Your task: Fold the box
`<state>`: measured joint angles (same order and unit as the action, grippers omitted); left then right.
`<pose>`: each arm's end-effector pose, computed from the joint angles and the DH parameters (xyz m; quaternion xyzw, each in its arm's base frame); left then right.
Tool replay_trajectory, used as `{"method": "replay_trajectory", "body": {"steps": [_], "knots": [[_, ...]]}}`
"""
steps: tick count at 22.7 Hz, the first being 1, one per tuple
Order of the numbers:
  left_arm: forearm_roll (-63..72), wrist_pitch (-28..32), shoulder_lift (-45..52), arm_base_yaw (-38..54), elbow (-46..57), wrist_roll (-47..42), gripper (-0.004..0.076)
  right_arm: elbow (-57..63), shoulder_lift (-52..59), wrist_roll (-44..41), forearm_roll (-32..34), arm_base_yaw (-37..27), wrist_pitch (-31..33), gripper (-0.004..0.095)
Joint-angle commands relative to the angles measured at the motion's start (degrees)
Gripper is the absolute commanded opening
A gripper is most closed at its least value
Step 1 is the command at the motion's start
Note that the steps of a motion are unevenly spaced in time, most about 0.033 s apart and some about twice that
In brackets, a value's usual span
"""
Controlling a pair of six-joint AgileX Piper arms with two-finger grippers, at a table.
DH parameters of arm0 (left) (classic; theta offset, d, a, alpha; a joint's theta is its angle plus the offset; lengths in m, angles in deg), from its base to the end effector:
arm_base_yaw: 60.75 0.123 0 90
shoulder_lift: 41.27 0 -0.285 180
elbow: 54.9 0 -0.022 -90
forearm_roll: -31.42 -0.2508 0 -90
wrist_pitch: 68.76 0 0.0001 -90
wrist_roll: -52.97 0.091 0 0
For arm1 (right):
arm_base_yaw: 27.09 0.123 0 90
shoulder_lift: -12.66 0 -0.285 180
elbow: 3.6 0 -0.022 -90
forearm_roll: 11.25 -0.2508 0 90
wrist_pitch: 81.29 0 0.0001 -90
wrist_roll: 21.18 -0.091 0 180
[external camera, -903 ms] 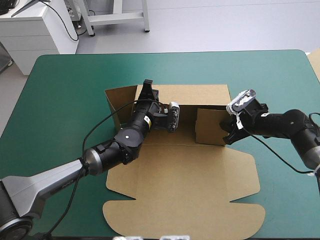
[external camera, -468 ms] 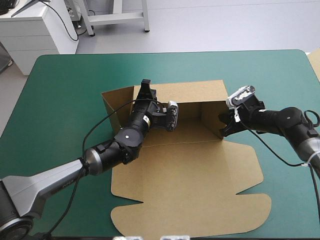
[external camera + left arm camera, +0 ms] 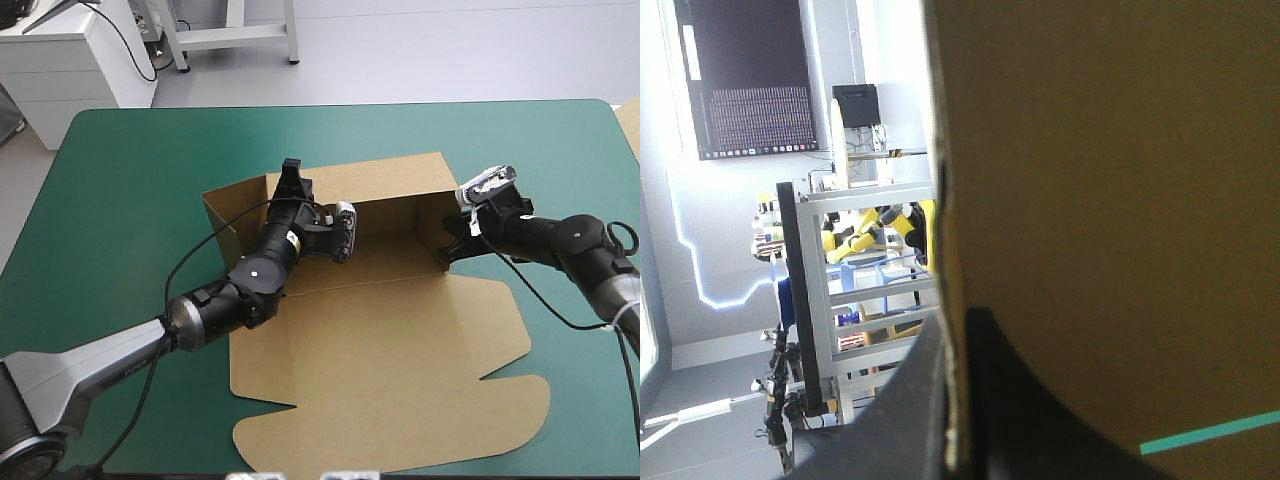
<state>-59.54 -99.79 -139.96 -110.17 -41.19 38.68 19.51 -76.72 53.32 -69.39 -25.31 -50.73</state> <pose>0.2671 -0.2396 0.3005 0.6441 0.4944 0.3431 0.4722 0.2987 0.0487 0.2798 -0.2614 0.8487 0.1313 0.4406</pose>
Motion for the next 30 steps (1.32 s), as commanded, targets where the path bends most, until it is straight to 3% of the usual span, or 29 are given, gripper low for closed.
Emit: {"method": "replay_trajectory", "body": {"steps": [1, 4, 9, 11, 12, 14, 16, 19, 25, 30], "knots": [[-0.93, 1.82, 1.77, -0.48, -1.09, -0.10, -0.0008, -1.59, 2.87, 1.77, -2.99, 0.03, 1.49, 0.0001], [-0.93, 1.82, 1.49, -0.48, -1.09, -0.10, -0.0008, -1.59, 4.17, -0.78, -1.02, 0.41, 0.40, 0.0001], [-0.93, 1.82, 0.90, -0.48, -1.09, -1.99, 0.0001, -1.59, 4.82, -10.14, 8.27, 2.76, -2.13, 0.0001], [-0.82, 1.82, 0.77, -0.48, -1.09, -2.70, 0.0069, -1.59, 4.82, -14.09, 12.61, 4.55, -3.09, 0.0001], [-0.93, 1.82, 0.77, -0.48, -1.09, -3.58, 0.0148, -1.59, 4.72, -16.54, 14.16, 5.52, -4.79, 0.0001], [-1.19, 1.82, 0.77, -0.48, -1.09, -8.27, 0.0270, -1.59, 4.35, -18.90, 14.54, 5.72, -5.63, 0.0001], [-2.14, 1.82, 0.77, -0.77, -1.09, -11.52, 0.0340, -1.59, 3.48, -20.66, 15.33, 5.72, -5.80, 0.0001], [-10.74, 0.71, 1.98, -4.39, -1.09, -17.43, 0.0342, -1.59, 2.05, -24.02, 17.66, 5.72, -6.60, 0.0001], [-11.47, -6.20, 3.72, -13.47, -1.37, -17.89, 0.0330, -1.59, 0.94, -26.51, 17.94, 5.72, -9.21, 0.0001], [-11.47, -6.85, 5.75, -20.21, -1.37, -17.89, 0.0280, -1.59, 0.94, -27.83, 18.15, 5.63, -9.75, 0.0001]]}}
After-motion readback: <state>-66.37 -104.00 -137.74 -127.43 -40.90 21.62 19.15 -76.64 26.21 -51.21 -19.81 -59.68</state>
